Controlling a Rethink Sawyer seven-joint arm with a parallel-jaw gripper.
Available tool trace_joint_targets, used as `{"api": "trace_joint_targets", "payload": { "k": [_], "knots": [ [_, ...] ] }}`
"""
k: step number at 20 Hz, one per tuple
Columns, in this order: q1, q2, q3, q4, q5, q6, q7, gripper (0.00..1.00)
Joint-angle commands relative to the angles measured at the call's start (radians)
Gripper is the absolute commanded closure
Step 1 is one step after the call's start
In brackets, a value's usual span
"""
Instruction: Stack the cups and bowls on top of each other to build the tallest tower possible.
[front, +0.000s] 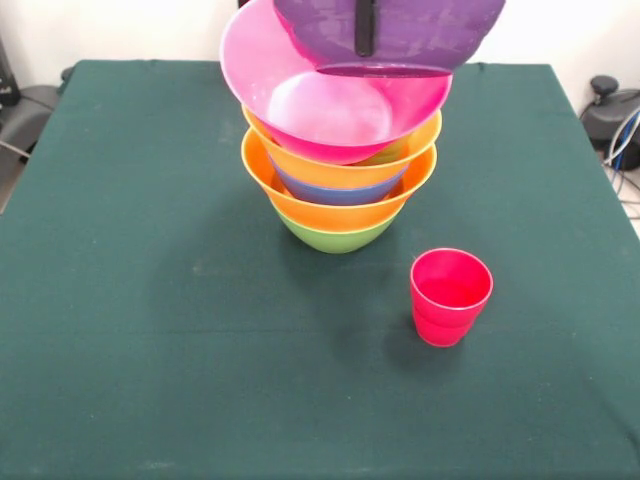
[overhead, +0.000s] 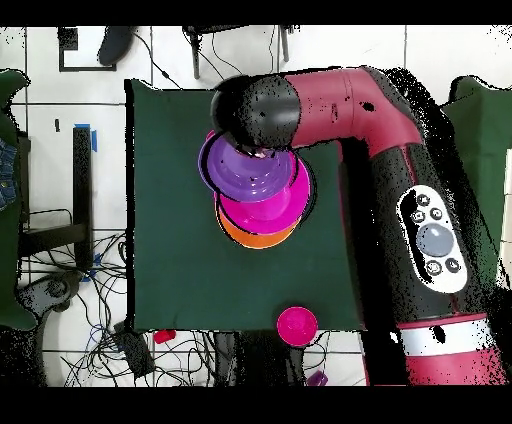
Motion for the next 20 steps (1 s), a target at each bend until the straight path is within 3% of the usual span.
{"api": "trace_joint_targets", "payload": {
  "k": [1, 20],
  "knots": [
    [-0.003, 0.069, 0.056, 0.097, -0.095, 0.068, -0.308, 1.0],
    [-0.01, 0.102, 0.058, 0.111, -0.171, 0.077, -0.306, 1.0]
  ]
}}
